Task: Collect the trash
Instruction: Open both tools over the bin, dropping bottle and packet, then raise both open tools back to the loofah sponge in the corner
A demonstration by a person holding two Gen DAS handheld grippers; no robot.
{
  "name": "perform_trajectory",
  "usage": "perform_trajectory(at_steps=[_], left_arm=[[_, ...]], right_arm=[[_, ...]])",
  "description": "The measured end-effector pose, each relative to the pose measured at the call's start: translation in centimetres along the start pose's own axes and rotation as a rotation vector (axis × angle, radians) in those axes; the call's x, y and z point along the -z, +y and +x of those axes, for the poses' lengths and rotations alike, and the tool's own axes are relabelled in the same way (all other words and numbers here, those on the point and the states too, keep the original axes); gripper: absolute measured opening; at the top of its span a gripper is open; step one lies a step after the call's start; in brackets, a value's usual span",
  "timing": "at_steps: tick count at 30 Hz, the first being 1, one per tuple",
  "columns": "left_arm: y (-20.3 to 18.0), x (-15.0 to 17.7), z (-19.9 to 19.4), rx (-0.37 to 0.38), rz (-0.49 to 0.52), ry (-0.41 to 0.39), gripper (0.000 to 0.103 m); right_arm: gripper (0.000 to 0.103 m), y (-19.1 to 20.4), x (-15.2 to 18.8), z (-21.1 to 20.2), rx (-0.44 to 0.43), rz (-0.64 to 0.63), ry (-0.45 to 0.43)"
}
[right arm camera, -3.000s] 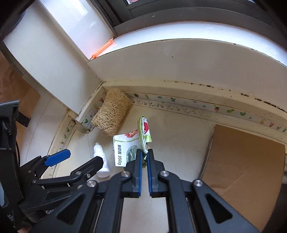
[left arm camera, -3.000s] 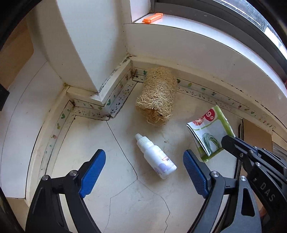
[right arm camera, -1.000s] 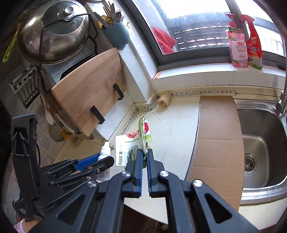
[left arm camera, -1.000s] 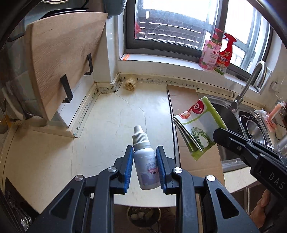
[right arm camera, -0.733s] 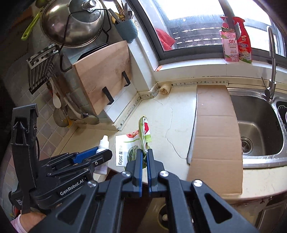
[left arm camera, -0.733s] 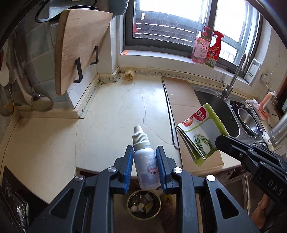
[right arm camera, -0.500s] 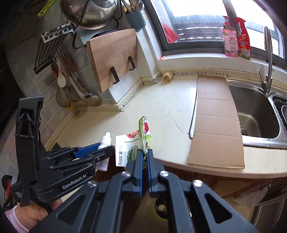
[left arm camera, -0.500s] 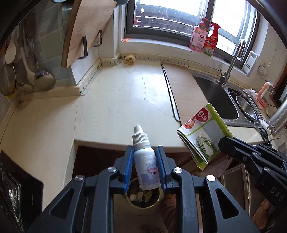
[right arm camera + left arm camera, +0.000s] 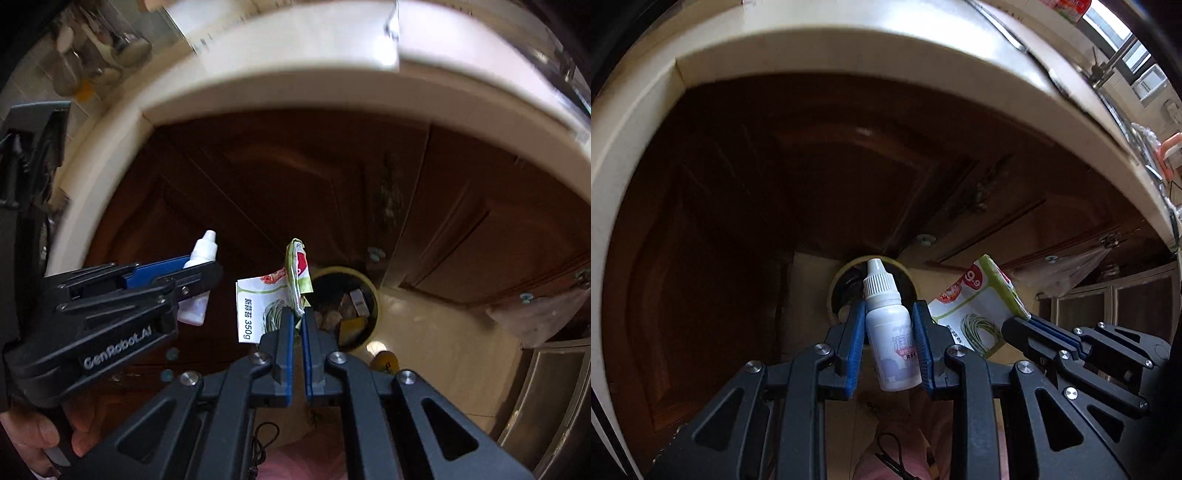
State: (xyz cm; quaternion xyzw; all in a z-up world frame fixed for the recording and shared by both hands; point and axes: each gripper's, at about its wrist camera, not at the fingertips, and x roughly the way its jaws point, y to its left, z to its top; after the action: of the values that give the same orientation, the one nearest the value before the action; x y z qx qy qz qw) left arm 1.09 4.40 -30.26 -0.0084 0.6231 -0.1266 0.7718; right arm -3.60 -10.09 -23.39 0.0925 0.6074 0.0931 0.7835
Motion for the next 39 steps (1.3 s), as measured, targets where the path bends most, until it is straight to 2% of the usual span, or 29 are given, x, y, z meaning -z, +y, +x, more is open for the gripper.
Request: perform_trajectory(at_steps=[4, 8, 15, 17, 18, 19, 20, 23, 26, 32, 39], left_arm=[[1.0, 1.3, 6.8, -0.002, -0.028, 0.068, 0.024], [2.2, 2.1, 13.1, 0.004, -0.049, 0.099, 0.024], [3.8, 1.8, 21.8, 0.008, -0.064, 0.133, 0.025], [3.9, 1.5, 23.1, -0.017, -0.061, 0.133, 0.036], [3.8, 1.4, 23.6, -0.033, -0.062, 0.134, 0.057], [3.8, 1.3, 23.9, -0.053, -0.065, 0.130, 0.075], [3.9, 1.2, 24.1, -0.071, -0.070, 0.122, 0.078], [4.0, 0.8, 24.4, -0.086, -0.074, 0.144, 0.079], [4.4, 0.5, 24.5, -0.096, -0.075, 0.161, 0.079], [4.3, 0.6, 22.8, -0.106, -0.106, 0.172, 0.079], [3.0, 0.9, 15.6, -0.122, -0.091, 0.129, 0.079]], right_arm=[[0.004, -2.4, 1.2, 7.2, 0.019, 0.031, 0.101], [0.004, -4.2, 2.0, 13.8, 0.045, 0.028, 0.187], [0.006, -6.2, 2.3, 22.4, 0.072, -0.020, 0.250], [0.007, -6.5, 2.3, 24.0, 0.089, -0.038, 0.263], [0.010, -6.6, 2.1, 24.7, 0.099, -0.046, 0.274], [0.013, -6.7, 2.0, 25.4, 0.111, -0.049, 0.293], [0.018, -6.9, 1.9, 25.9, 0.116, -0.043, 0.309], [0.031, -7.7, 1.3, 26.3, 0.108, -0.011, 0.325], [0.036, -7.8, 1.0, 25.9, 0.097, -0.007, 0.319], [0.036, -7.7, 0.5, 24.7, 0.083, -0.012, 0.314], [0.036, -6.3, 0.2, 19.2, 0.051, -0.041, 0.275]])
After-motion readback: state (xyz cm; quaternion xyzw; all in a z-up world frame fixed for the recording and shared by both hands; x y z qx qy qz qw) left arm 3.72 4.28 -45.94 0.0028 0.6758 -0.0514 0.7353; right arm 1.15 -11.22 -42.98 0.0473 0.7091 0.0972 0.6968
